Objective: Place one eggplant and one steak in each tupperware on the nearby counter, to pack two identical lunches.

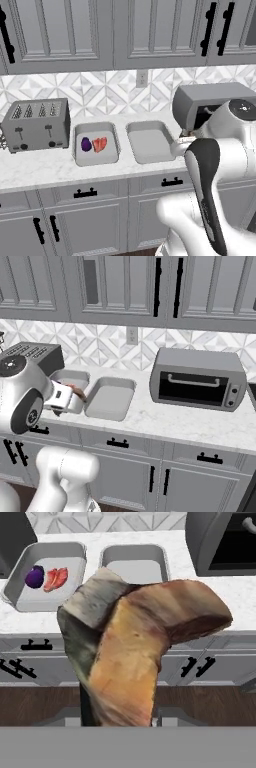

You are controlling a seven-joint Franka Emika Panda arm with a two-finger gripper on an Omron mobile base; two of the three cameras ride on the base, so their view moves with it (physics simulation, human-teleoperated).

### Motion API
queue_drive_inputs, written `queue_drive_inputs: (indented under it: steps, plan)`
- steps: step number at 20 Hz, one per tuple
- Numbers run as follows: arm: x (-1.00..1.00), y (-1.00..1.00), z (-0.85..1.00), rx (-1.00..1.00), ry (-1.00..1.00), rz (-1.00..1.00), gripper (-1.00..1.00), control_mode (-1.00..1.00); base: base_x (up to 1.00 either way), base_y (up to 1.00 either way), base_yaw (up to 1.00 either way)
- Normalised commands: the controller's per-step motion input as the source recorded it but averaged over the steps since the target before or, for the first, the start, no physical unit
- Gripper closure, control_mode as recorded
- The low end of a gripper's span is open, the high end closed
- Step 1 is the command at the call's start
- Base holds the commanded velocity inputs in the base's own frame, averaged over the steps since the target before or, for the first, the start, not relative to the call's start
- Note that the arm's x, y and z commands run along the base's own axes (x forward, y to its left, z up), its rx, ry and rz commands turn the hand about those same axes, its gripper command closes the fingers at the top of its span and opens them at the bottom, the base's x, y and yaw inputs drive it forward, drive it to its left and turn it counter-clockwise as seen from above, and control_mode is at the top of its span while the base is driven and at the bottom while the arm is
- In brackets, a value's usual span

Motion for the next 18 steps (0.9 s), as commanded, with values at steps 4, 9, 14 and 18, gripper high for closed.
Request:
queue_drive_inputs:
  steps: [4, 9, 14, 18]
  plan:
    - [0.89, -0.05, -0.3, 0.0, 0.0, -0.17, 1.0, -1.0, 0.0, 0.0, 0.0]
    - [0.83, -0.23, -0.27, 0.01, 0.17, -0.07, 1.0, -1.0, 0.0, 0.0, 0.0]
    - [0.82, -0.26, -0.27, 0.04, 0.12, 0.0, 1.0, -1.0, 0.0, 0.0, 0.0]
    - [0.74, -0.34, -0.3, 0.03, 0.03, 0.0, 1.0, -1.0, 0.0, 0.0, 0.0]
